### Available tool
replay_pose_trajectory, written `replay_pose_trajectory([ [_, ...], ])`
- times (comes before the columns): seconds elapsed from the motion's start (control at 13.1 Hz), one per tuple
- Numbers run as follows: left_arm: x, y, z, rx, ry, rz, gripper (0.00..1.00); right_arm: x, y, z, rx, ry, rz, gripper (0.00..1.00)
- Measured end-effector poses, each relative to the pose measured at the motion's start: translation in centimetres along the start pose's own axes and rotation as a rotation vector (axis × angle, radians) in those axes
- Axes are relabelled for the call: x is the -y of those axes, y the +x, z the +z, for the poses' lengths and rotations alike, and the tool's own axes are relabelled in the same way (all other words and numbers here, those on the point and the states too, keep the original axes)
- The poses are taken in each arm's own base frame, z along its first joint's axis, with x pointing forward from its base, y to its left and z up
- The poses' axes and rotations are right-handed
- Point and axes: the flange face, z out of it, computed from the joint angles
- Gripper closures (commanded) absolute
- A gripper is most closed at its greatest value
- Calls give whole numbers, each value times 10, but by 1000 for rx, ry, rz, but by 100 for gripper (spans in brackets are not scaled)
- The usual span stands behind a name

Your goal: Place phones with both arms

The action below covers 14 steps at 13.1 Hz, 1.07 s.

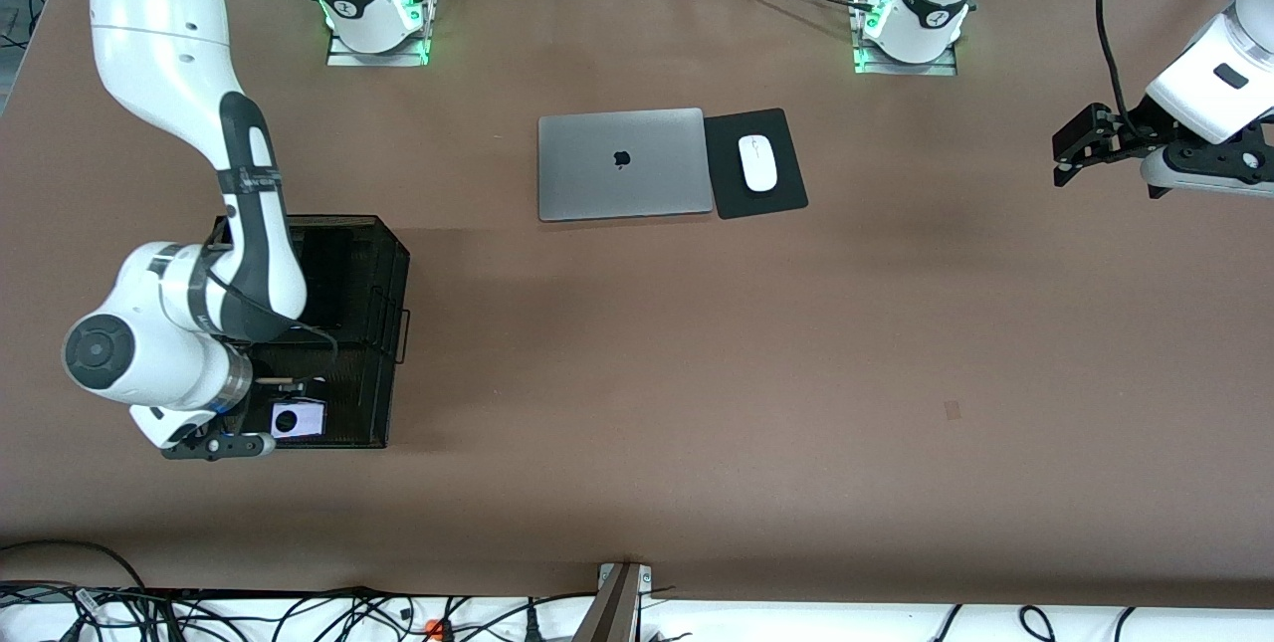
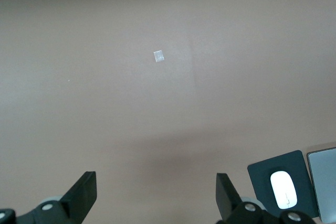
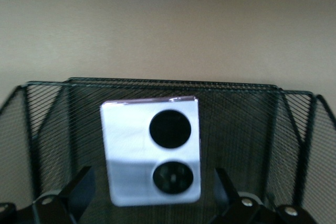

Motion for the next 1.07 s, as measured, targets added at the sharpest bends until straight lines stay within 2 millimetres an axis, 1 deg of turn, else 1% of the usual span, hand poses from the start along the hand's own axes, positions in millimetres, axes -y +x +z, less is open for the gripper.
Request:
replay_pose_trajectory([
  [0.15, 0, 0, 0, 0, 0, 0, 0, 0, -8, -44, 28, 16, 3, 0],
  [0.31, 0, 0, 0, 0, 0, 0, 0, -5, -22, -98, 43, 14, 10, 0],
  [0.46, 0, 0, 0, 0, 0, 0, 0, -11, -44, -148, 28, 3, 16, 0],
  [0.54, 0, 0, 0, 0, 0, 0, 0, -13, -59, -169, 21, 4, 13, 0],
  [0.69, 0, 0, 0, 1, 0, 0, 0, -17, -91, -203, 10, 4, 13, 0],
  [0.84, 0, 0, 0, 1, 0, 0, 0, -24, -123, -229, 15, 4, 16, 0],
  [0.92, 0, 0, 0, 1, 0, 0, 0, -28, -136, -242, 22, 2, 17, 0],
  [1.07, 0, 0, 0, 1, 0, 0, 0, -37, -154, -264, 25, -9, 21, 0],
])
